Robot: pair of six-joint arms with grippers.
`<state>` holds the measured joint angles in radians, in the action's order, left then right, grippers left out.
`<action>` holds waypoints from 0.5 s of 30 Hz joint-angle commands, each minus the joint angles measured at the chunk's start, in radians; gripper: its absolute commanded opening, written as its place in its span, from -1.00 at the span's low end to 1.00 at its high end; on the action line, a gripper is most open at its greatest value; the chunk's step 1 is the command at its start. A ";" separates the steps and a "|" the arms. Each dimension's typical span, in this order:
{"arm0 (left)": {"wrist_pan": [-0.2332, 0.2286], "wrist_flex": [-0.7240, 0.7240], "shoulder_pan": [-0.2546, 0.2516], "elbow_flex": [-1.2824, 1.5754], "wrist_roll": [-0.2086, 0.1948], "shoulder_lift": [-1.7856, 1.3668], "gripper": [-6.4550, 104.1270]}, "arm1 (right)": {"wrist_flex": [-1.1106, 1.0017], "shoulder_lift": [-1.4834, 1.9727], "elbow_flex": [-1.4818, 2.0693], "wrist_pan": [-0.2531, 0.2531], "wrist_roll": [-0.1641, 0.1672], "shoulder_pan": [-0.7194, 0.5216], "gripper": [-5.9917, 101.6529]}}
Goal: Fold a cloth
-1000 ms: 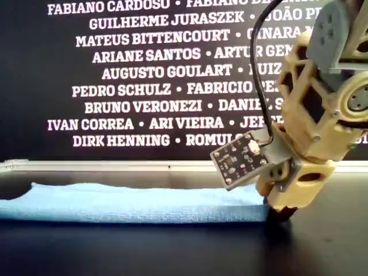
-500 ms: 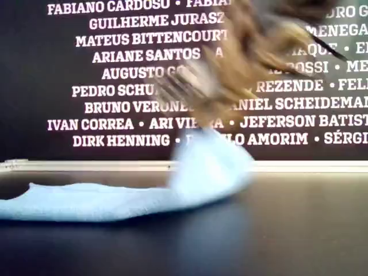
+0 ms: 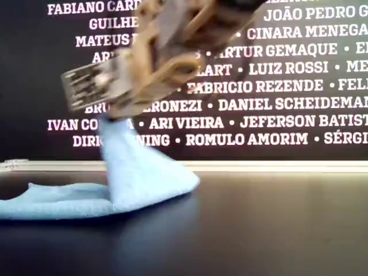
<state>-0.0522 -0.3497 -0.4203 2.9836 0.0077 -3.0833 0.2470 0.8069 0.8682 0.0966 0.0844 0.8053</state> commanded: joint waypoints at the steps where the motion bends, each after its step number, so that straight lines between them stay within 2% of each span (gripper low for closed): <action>1: -0.009 0.012 -0.006 -0.035 0.006 -0.020 0.34 | -0.054 -0.071 -0.255 0.000 -0.008 0.075 -0.87; 6: -0.009 0.012 -0.006 -0.031 0.006 -0.020 0.34 | -0.055 -0.245 -0.460 0.000 0.003 0.150 -0.87; 8: -0.009 0.012 -0.006 -0.031 0.006 -0.020 0.34 | -0.055 -0.319 -0.534 0.000 -0.009 0.161 -0.85; 11: -0.009 0.012 -0.006 -0.029 0.006 -0.020 0.34 | -0.055 -0.417 -0.612 0.002 -0.009 0.176 -0.83; 13: -0.009 0.012 -0.006 -0.026 0.006 -0.020 0.34 | -0.055 -0.466 -0.655 0.012 -0.011 0.176 -0.75; 15: -0.009 0.012 -0.006 -0.023 0.006 -0.020 0.34 | -0.055 -0.503 -0.678 0.012 -0.011 0.176 -0.56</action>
<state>-0.0522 -0.3497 -0.4203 2.9836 0.0077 -3.0833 0.2470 0.2915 0.3022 0.0920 0.0798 0.9725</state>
